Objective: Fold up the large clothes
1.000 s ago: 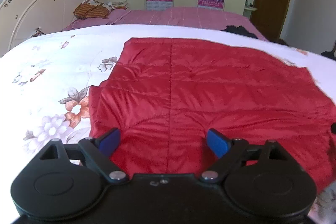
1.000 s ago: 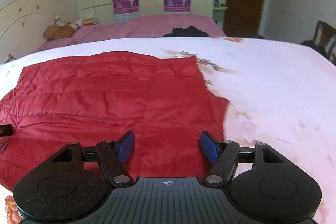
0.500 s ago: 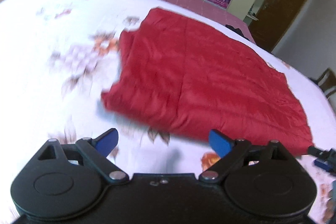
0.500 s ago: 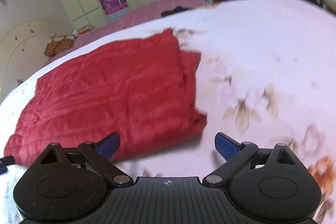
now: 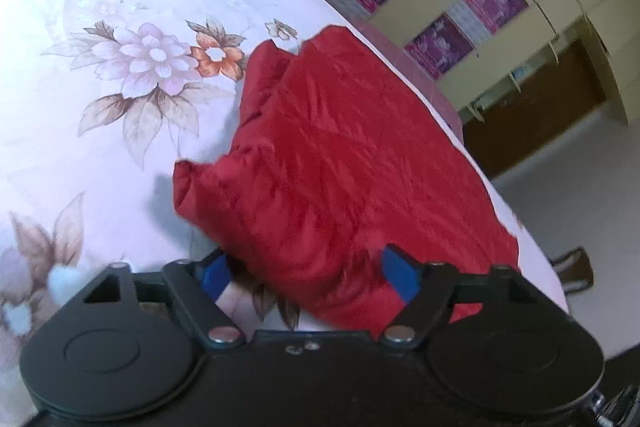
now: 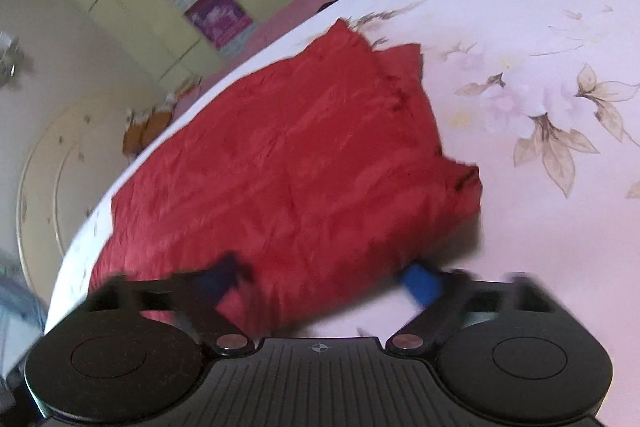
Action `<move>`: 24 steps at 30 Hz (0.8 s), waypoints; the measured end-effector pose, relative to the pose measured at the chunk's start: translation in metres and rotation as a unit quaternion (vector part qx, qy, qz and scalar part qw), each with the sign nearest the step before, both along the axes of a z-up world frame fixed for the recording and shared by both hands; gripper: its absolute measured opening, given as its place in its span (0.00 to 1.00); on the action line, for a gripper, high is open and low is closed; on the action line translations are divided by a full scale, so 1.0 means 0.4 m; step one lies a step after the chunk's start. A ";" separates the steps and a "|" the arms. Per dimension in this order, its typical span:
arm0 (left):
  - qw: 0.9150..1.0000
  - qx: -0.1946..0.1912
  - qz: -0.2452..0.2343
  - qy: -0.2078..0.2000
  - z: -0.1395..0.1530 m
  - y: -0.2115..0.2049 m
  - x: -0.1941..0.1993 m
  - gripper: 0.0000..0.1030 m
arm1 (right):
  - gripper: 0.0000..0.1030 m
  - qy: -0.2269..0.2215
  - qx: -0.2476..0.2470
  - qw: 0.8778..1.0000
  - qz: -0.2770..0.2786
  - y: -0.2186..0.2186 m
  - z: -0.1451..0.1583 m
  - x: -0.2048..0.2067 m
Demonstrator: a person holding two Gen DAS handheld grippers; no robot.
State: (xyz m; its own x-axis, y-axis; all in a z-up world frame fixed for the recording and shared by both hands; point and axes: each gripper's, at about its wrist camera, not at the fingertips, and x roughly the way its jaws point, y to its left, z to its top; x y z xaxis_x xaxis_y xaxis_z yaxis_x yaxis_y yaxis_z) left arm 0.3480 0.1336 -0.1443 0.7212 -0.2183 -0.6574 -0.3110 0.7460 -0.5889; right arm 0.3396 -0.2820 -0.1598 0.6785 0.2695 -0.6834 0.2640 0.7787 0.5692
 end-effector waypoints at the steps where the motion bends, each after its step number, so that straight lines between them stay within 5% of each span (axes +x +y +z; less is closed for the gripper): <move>1: 1.000 -0.006 0.007 -0.004 -0.003 0.005 0.003 0.69 | 0.56 -0.002 0.015 1.000 -0.011 -0.012 -0.007 0.008; 8: 0.999 -0.032 0.029 -0.009 -0.025 0.024 0.041 0.36 | 0.23 0.000 0.053 0.998 -0.021 -0.031 -0.019 0.048; 12: 1.000 -0.017 0.023 -0.010 -0.006 0.017 0.033 0.22 | 0.17 -0.013 0.038 0.999 -0.006 -0.028 0.015 0.039; 18: 1.000 -0.003 0.001 -0.012 0.049 0.016 -0.020 0.19 | 0.16 -0.016 0.027 0.999 0.021 -0.034 0.076 -0.011; 24: 1.000 0.001 -0.026 -0.006 0.076 0.028 -0.175 0.19 | 0.16 -0.005 0.017 0.998 0.053 -0.022 0.118 -0.164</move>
